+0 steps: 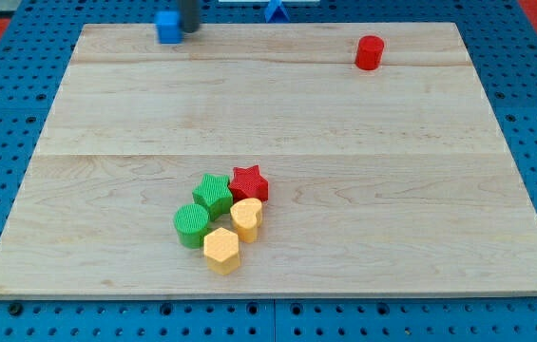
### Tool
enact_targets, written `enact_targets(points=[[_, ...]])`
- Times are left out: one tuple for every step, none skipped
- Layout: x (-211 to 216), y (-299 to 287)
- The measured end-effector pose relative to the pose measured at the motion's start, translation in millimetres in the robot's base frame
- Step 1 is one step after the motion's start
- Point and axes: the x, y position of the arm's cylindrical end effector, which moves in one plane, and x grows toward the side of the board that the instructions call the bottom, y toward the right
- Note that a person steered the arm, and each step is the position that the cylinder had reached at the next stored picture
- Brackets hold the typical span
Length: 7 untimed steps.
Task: Move the blue cube towards the top left of the board
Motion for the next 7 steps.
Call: enact_targets(points=[[25.2,-6.3],[94.1,-73.8],[45.8,-149.2],[1.0,-151.7],[1.0,-91.9],[13.9,12.0],[91.1,44.1]])
